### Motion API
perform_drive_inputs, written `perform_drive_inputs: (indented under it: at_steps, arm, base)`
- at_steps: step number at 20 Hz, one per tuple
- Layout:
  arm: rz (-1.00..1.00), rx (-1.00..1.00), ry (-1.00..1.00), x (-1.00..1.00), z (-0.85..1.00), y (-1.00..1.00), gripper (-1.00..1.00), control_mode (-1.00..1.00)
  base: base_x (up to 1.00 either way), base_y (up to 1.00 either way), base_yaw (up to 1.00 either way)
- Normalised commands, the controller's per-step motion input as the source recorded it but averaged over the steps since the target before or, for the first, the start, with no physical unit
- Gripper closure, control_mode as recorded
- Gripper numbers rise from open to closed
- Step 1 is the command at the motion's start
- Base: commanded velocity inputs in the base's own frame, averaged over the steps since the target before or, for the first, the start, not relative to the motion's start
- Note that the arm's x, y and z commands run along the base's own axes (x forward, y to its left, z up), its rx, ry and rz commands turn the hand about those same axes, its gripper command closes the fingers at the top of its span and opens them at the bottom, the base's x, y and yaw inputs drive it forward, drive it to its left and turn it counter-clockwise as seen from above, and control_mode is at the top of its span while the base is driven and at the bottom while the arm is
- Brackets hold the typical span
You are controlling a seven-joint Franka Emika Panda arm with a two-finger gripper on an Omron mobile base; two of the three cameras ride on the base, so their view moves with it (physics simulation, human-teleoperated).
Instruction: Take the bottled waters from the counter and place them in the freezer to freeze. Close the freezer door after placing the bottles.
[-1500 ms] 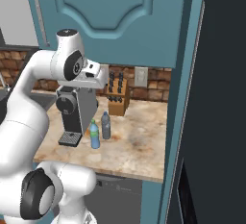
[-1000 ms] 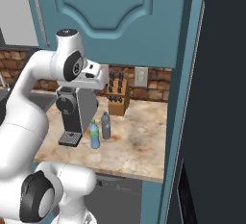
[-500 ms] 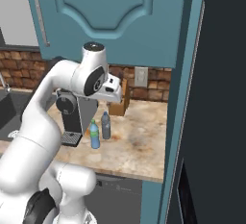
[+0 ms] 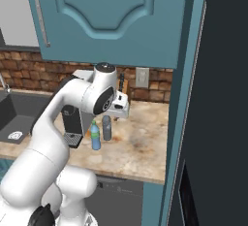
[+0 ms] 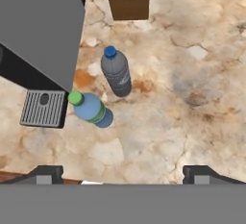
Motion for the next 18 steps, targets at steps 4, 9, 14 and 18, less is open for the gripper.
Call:
perform_drive_inputs:
  at_steps: [4, 9, 14, 18]
  arm:
    - [0.0, 0.0, 0.0, 0.01, -0.17, -0.04, -1.0, -1.0]
    - [0.0, 0.0, -0.01, 0.0, -0.16, -0.01, -1.0, -1.0]
    - [0.0, 0.01, -0.04, -0.1, -0.17, 0.28, -1.0, -1.0]
    - [0.06, 0.0, -0.14, 0.0, -0.2, 0.44, -1.0, -1.0]
  base:
    - [0.0, 0.0, 0.0]
    - [0.0, 0.0, 0.0]
    - [0.0, 0.0, 0.0]
    - [0.0, 0.0, 0.0]
